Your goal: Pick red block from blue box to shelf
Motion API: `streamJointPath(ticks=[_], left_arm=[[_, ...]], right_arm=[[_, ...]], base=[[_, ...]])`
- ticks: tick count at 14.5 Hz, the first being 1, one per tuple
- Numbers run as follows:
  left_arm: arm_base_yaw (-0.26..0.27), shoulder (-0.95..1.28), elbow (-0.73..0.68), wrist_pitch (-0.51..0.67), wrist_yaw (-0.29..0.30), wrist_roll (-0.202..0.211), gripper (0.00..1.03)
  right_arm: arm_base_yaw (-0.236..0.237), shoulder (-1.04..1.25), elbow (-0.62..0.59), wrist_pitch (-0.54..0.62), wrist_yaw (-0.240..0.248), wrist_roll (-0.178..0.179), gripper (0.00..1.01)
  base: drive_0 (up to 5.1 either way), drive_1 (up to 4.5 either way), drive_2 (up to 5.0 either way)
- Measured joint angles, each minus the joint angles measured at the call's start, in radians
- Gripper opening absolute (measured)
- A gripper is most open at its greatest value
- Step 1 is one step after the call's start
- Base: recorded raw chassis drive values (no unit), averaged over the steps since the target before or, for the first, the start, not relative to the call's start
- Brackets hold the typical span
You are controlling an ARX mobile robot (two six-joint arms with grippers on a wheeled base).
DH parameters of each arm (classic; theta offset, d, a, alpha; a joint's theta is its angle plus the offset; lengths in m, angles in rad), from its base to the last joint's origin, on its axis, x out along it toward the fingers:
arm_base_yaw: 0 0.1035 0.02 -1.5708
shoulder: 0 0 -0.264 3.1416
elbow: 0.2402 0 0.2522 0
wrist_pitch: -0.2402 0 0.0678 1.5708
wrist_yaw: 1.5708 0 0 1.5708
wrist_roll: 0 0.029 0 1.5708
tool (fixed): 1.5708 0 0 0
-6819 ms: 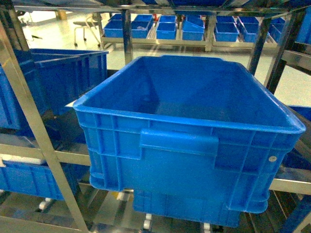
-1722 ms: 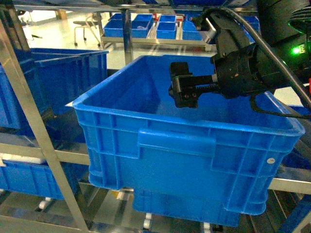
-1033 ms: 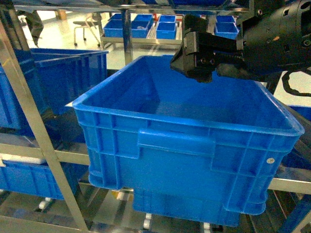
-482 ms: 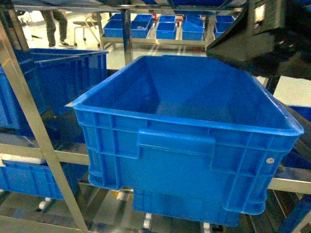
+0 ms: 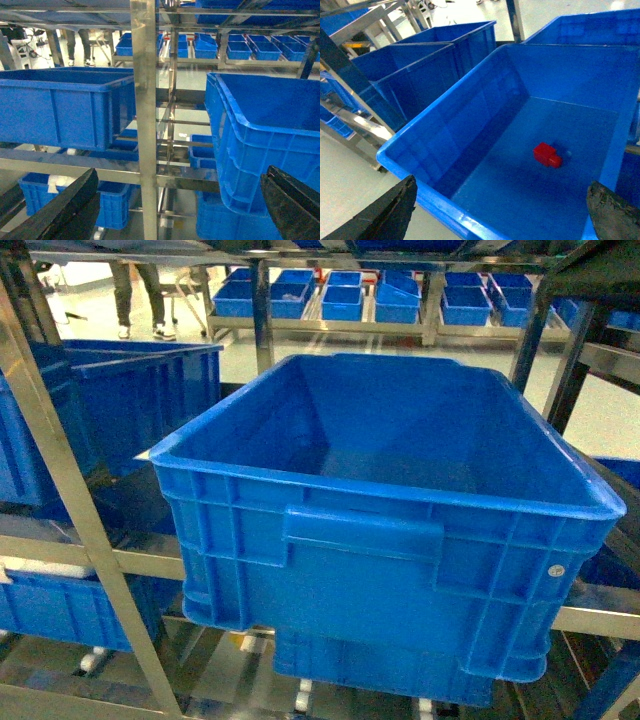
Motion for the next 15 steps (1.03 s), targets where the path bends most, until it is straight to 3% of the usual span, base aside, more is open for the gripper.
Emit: streamJointPath(ticks=[2, 4, 5, 6, 7, 8, 11, 12, 13, 14, 15], left_arm=[[0.000, 0.000, 0.000, 0.000, 0.000, 0.000, 0.98], [0.000, 0.000, 0.000, 0.000, 0.000, 0.000, 0.98], [0.000, 0.000, 0.000, 0.000, 0.000, 0.000, 0.98], [0.000, 0.000, 0.000, 0.000, 0.000, 0.000, 0.98], [0.000, 0.000, 0.000, -0.001, -0.001, 0.000, 0.98], [0.000, 0.000, 0.000, 0.000, 0.000, 0.000, 0.98], [0.000, 0.000, 0.000, -0.001, 0.000, 0.000, 0.98], [0.000, 0.000, 0.000, 0.000, 0.000, 0.000, 0.98], [0.000, 0.000, 0.000, 0.000, 0.000, 0.000, 0.98], [0.000, 0.000, 0.000, 0.000, 0.000, 0.000, 0.98], [0.000, 0.000, 0.000, 0.000, -0.002, 0.000, 0.98]], right_arm=[[-0.012, -0.057, -0.033, 0.004, 0.012, -0.002, 0.98], [-0.003, -0.083, -0.052, 0.009, 0.042, -0.026, 0.98], [0.032, -0.088, -0.111, 0.190, 0.188, -0.070, 0.92], [0.035, -0.130, -0.232, 0.381, 0.379, -0.151, 0.78], [0.008, -0.181, -0.328, 0.468, 0.494, -0.195, 0.65], [-0.021, -0.228, -0.383, 0.501, 0.505, -0.213, 0.52], [-0.061, -0.346, -0.521, 0.507, 0.454, -0.237, 0.10], [-0.073, -0.385, -0.551, 0.500, 0.444, -0.240, 0.02], [-0.086, -0.428, -0.580, 0.491, 0.433, -0.241, 0.02], [-0.145, -0.468, -0.605, 0.473, 0.364, -0.241, 0.02], [-0.173, -0.507, -0.628, 0.454, 0.357, -0.241, 0.02]], base=[[0.0, 0.00, 0.0], [0.0, 0.00, 0.0], [0.0, 0.00, 0.0], [0.0, 0.00, 0.0], [0.0, 0.00, 0.0], [0.0, 0.00, 0.0], [0.0, 0.00, 0.0], [0.0, 0.00, 0.0], [0.0, 0.00, 0.0], [0.0, 0.00, 0.0], [0.0, 0.00, 0.0]])
